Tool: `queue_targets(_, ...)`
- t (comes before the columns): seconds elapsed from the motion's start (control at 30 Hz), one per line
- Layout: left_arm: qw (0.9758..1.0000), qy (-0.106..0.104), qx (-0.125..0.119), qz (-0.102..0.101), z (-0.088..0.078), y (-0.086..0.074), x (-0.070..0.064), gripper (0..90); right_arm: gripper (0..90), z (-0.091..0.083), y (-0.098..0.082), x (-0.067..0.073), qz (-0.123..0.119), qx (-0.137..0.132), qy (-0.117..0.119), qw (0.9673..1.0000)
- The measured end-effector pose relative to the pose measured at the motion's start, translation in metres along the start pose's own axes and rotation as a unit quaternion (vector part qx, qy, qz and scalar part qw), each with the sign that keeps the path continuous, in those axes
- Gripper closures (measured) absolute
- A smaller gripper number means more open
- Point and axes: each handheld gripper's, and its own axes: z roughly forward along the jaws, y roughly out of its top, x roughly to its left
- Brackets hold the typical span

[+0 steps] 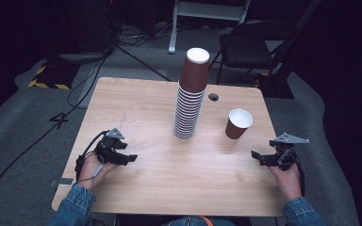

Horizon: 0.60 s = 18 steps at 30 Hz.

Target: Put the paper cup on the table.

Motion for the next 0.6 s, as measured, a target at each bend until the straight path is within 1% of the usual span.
queue_targets(0.03,1.0,0.008,0.003,0.0,0.001,-0.002,0.003,28.6,0.0,0.001,-0.003,0.002,-0.003,0.001,-0.003,1.0)
queue_targets(0.07,0.9998,0.021,0.004,-0.002,0.001,-0.005,0.006,28.5,0.0,0.003,-0.006,0.003,-0.006,0.001,-0.001,1.0)
queue_targets(0.13,0.9994,0.031,0.001,-0.014,0.002,-0.008,0.01,28.0,0.0,0.005,-0.011,0.004,-0.005,0.004,0.0,1.0)
queue_targets(0.17,0.9993,0.034,0.0,-0.015,0.002,-0.01,0.012,27.8,0.0,0.006,-0.014,0.004,-0.005,0.002,0.0,1.0)
queue_targets(0.2,0.999,0.04,-0.004,-0.022,0.002,-0.011,0.013,27.5,0.0,0.006,-0.016,0.004,-0.005,0.002,0.0,1.0)
queue_targets(0.23,0.9987,0.047,-0.007,-0.018,0.001,-0.012,0.014,27.3,0.0,0.007,-0.019,0.004,-0.005,0.002,0.0,1.0)
queue_targets(0.3,0.9986,0.05,-0.009,-0.018,0.001,-0.013,0.015,27.0,0.0,0.009,-0.022,0.004,-0.006,0.003,-0.002,1.0)
queue_targets(0.37,0.9983,0.055,-0.012,-0.018,0.001,-0.013,0.016,27.0,0.0,0.011,-0.026,0.004,-0.006,0.009,0.0,0.9999)
queue_targets(0.4,0.9978,0.063,-0.015,-0.015,0.003,-0.014,0.016,26.4,0.0,0.014,-0.03,0.005,-0.008,0.014,-0.004,0.9999)
queue_targets(0.43,0.9976,0.066,-0.015,-0.014,0.005,-0.014,0.015,26.3,0.0,0.015,-0.031,0.005,-0.009,0.017,-0.004,0.9998)
queue_targets(0.47,0.9974,0.07,-0.014,-0.011,0.006,-0.014,0.015,26.0,0.0,0.016,-0.032,0.005,-0.009,0.019,-0.005,0.9998)
queue_targets(0.53,0.9973,0.072,-0.013,-0.008,0.006,-0.014,0.016,25.0,0.0,0.017,-0.033,0.005,-0.01,0.021,-0.006,0.9997)
queue_targets(0.6,0.9969,0.076,-0.021,0.002,0.008,-0.015,0.016,24.9,0.0,0.018,-0.033,0.006,-0.014,0.023,-0.014,0.9995)
